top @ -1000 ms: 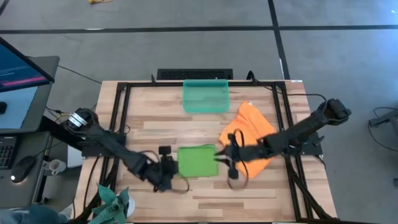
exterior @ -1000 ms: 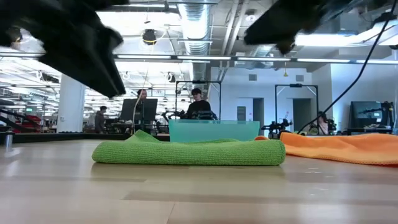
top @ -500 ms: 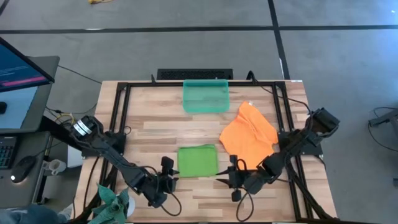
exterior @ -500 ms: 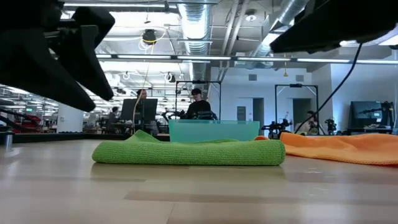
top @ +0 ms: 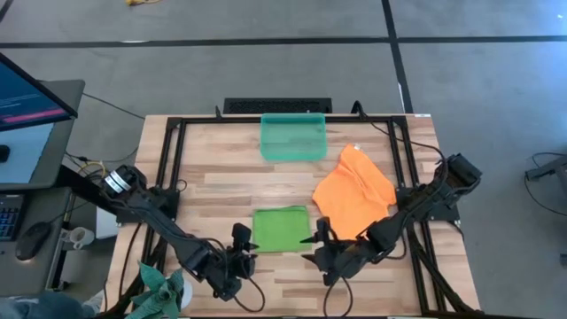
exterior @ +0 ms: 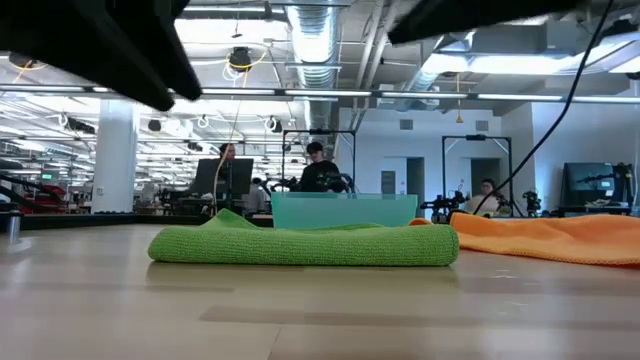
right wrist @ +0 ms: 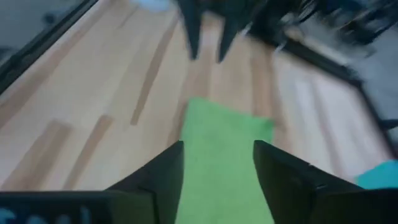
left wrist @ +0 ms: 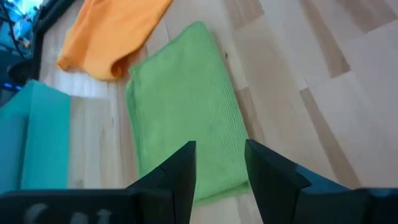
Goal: Roll microfiber towels into tight, uniform cylinder then place into a basket
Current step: Roll the green microfiber towel
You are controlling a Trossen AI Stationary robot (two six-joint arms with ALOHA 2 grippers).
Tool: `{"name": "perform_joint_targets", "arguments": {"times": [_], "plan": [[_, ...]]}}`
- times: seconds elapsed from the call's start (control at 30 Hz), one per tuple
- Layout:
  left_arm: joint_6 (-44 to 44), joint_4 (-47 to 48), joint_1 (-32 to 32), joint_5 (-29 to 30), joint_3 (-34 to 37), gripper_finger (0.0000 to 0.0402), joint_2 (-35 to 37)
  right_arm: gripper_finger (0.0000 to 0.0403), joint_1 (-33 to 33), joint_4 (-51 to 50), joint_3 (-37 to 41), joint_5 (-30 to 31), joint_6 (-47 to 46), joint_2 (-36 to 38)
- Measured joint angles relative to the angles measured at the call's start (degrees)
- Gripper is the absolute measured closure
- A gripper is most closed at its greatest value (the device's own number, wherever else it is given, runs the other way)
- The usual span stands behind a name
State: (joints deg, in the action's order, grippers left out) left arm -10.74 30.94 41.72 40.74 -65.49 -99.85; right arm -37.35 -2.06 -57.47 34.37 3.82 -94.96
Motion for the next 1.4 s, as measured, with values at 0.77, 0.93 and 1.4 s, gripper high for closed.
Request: {"name": "perform_joint_targets", "arguments": {"times": [0.77, 0.93, 1.4], "plan": [[-3.4, -7.07, -5.12, -2.81, 5.47, 0.0272, -9.9, 0.0168, 3.09, -5.96, -2.15, -3.14, -9.5, -15.06], [-3.53, -6.76, -6.15, -3.53, 5.68, 0.0272, -9.85, 0.0168, 4.53, -10.09, -2.21, -5.57, -14.16, -15.06], [-5.47, -6.47, -8.14, -9.11, 5.66, 0.0281, -9.62, 0.0191, 8.61, -12.63, -2.19, -11.14, -24.52, -14.92]]}}
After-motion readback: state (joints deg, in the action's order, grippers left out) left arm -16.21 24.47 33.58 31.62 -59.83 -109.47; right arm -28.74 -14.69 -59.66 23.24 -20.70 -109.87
